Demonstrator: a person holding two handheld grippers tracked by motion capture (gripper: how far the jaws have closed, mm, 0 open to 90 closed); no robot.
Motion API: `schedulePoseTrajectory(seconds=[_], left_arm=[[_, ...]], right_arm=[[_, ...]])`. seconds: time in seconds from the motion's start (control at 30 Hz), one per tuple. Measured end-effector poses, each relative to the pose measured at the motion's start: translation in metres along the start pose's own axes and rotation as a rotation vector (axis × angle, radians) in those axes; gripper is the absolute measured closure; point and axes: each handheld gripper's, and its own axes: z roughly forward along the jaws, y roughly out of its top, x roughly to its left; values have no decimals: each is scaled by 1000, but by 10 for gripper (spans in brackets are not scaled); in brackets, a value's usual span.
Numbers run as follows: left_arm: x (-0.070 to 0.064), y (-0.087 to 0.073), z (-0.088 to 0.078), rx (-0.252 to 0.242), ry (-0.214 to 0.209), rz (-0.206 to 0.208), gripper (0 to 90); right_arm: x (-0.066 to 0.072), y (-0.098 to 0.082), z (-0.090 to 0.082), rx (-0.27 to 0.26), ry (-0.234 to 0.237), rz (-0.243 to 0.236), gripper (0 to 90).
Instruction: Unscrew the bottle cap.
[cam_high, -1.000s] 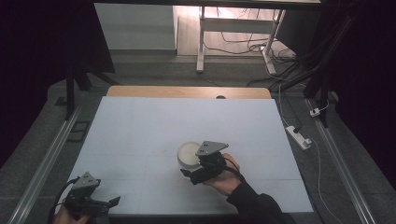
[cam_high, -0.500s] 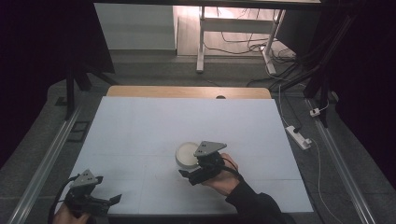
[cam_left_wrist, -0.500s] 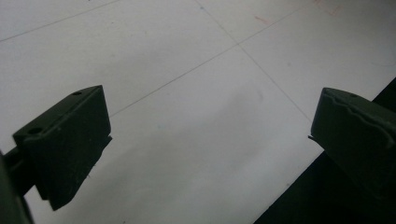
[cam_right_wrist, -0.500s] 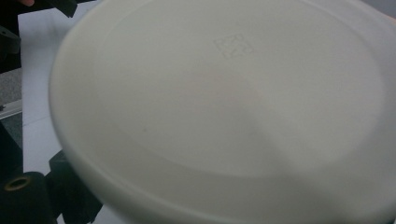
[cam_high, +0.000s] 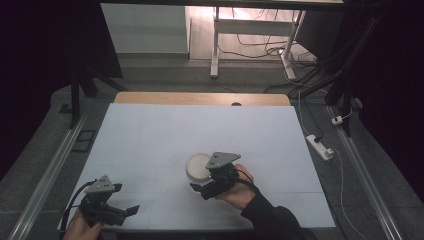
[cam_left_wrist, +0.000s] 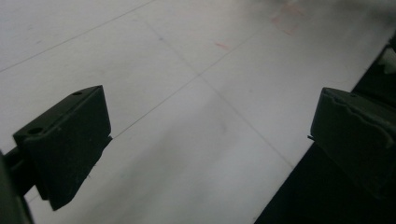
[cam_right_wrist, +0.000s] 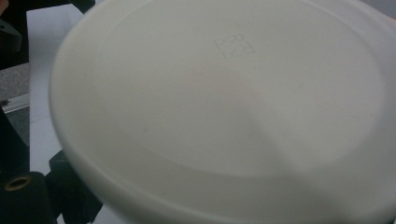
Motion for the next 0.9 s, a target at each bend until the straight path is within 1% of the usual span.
schedulePoseTrajectory(seconds=[0.1, 0.17, 0.23, 0.4, 0.5, 0.6, 0.7, 0.83, 0.9], left_arm=[[-2, 10, 3, 10, -20, 39, 0], [-2, 16, 5, 4, -51, 63, 0], [-1, 22, 8, -6, -74, 78, 0], [-5, 36, 16, -11, -97, 113, 0], [-6, 43, 18, -34, -112, 133, 0], [-7, 52, 20, -53, -111, 153, 0], [-10, 61, 21, -59, -104, 187, 0], [-15, 77, 23, -44, -101, 244, 0], [-18, 85, 26, -31, -105, 265, 0]], right_arm=[[1, 0, 0, 0, 4, -5, 66], [2, 1, 0, 0, 6, -7, 66], [2, 1, 1, 0, 9, -8, 66], [2, 1, 2, -2, 15, -10, 66], [2, 1, 2, -3, 19, -10, 66], [2, 1, 2, -6, 24, -10, 66], [1, 1, 2, -10, 33, -8, 67], [2, 2, 3, -11, 40, -9, 67], [2, 2, 4, -10, 42, -10, 67]])
